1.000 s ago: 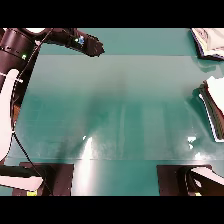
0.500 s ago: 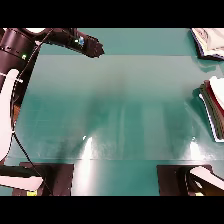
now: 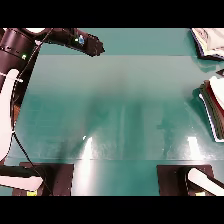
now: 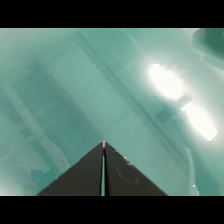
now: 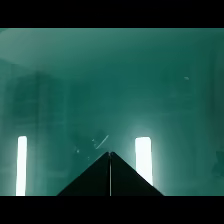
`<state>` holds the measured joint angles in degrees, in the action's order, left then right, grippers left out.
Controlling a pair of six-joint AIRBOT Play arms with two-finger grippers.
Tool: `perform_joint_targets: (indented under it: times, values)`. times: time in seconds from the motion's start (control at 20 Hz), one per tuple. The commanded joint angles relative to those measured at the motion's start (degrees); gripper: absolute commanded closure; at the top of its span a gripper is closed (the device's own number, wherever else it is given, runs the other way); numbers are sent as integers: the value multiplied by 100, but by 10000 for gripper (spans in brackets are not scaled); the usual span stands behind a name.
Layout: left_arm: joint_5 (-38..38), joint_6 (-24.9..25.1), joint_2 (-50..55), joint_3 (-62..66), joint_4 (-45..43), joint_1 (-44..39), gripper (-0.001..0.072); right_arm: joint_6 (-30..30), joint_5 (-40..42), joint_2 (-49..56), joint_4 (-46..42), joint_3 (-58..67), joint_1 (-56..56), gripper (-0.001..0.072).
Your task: Fold the shirts.
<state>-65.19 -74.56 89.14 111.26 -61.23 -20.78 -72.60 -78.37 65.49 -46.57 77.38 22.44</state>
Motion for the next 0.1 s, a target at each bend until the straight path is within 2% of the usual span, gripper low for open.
perform_joint_targets:
  times: [0.0,0.05]
  values:
    - [31,-2,0,-2,-2,0,679,7,79,-4,37,0,-472,695]
    - [31,-2,0,-2,-2,0,679,7,79,-4,37,0,-476,696]
